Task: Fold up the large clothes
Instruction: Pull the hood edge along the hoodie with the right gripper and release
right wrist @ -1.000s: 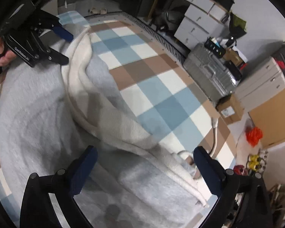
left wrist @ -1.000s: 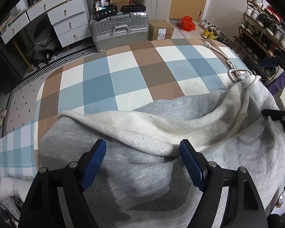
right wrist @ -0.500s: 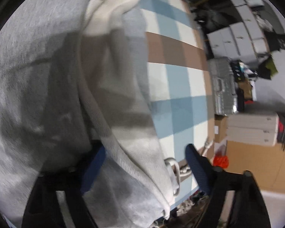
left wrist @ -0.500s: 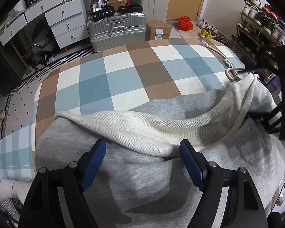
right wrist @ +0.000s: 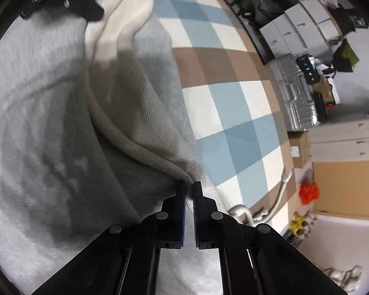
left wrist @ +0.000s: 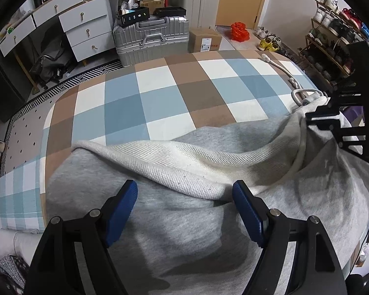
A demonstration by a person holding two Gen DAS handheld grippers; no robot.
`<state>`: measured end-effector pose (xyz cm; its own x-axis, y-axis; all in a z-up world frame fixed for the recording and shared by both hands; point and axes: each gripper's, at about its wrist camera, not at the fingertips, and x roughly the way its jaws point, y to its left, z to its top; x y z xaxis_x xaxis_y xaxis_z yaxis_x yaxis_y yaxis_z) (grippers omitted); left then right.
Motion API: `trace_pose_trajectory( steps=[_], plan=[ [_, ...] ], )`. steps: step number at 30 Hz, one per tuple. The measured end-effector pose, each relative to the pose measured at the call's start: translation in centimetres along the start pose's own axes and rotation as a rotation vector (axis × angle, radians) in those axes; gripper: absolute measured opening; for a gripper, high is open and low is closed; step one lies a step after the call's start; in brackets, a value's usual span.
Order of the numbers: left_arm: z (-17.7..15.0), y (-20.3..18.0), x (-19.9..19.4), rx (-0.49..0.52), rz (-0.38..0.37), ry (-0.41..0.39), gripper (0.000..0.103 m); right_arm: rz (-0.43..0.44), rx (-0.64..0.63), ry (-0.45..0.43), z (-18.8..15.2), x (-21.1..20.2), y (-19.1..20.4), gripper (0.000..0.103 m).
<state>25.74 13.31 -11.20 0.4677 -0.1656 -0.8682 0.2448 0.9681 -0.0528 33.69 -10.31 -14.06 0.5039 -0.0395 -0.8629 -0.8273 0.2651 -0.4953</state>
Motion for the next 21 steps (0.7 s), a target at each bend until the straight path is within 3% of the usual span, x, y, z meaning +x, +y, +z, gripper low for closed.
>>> trace_pose_trajectory(
  steps=[4,9,15,17,19,21],
  plan=[
    [0.2,-0.2,0.0,0.006,0.013,0.002,0.076,0.021,0.098,-0.059,-0.2,-1.0,-1.1,0.005],
    [0.4,-0.5,0.0,0.019,0.031,0.001,0.076,-0.026,0.142,-0.082,-0.4,-1.6,-1.5,0.005],
    [0.9,-0.8,-0.1,0.019,0.039,-0.007,0.076,-0.175,0.355,-0.085,-0.6,-1.0,-6.0,0.000],
    [1.1,-0.9,-0.3,0.027,0.059,-0.016,0.076,-0.143,0.467,-0.090,-0.8,-0.6,-8.1,0.000],
    [1.2,-0.9,-0.4,0.038,0.074,-0.028,0.076,-0.195,0.482,-0.076,-0.7,-0.4,-8.5,0.000],
    [1.4,-0.8,-0.4,0.058,0.116,-0.037,0.076,-0.135,0.493,-0.108,-0.7,-1.1,-8.4,0.000]
  ],
)
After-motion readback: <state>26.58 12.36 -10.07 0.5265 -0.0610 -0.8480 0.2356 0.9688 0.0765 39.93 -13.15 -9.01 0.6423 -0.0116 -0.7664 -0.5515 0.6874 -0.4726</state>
